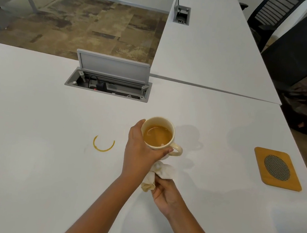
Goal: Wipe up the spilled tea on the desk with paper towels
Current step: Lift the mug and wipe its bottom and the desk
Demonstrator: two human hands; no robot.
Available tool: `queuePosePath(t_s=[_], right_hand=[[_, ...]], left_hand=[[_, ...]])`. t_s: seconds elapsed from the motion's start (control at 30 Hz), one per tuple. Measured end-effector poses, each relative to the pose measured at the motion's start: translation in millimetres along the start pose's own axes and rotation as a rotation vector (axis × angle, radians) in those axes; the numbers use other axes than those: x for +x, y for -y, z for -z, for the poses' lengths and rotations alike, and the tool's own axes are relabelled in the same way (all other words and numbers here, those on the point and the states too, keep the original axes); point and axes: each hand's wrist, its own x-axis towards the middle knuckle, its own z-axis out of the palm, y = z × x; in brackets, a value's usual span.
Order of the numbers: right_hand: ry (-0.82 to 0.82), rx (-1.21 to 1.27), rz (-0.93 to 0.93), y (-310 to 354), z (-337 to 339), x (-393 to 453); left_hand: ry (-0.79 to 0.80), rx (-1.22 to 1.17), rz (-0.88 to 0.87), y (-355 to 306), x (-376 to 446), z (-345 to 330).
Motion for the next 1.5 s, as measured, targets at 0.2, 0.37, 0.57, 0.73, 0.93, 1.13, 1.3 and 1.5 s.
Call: queuePosePath(t_s=[0.2, 0.37, 0.57, 0.73, 0.93, 1.13, 1.3, 1.5], right_hand=[[0.058, -0.176, -0.067, 6, -25, 24], [-0.163, 0.038, -0.109, 2, -33, 44], [-0.075, -0.026, -0.271, -33, -57, 50], [-0.043, -0.269, -0.301, -46, -66, 63], [-0.471, -1.213, 0.315, 1, -46, 104], [-0.518, -1.508, 0.200, -6, -23, 145], [-0.466, -1.559, 0.270, -33, -53, 178], [-0.417, -1.167, 0.060, -69, -102, 209]], left_hand=[[-0.102, 0.007, 0.008, 10, 4, 26], [-0.192, 0.026, 0.052, 26, 4, 50], [-0.214, 0.002, 0.100, 39, 0, 59], [-0.224, -0.033, 0.115, 49, 1, 66], [-0.262, -0.020, 0.133, 70, 4, 99], [-0.340, -0.010, 0.186, 92, -2, 134], [-0.411, 0.011, 0.212, 111, -5, 151], [-0.452, 0.007, 0.263, 123, -4, 154]])
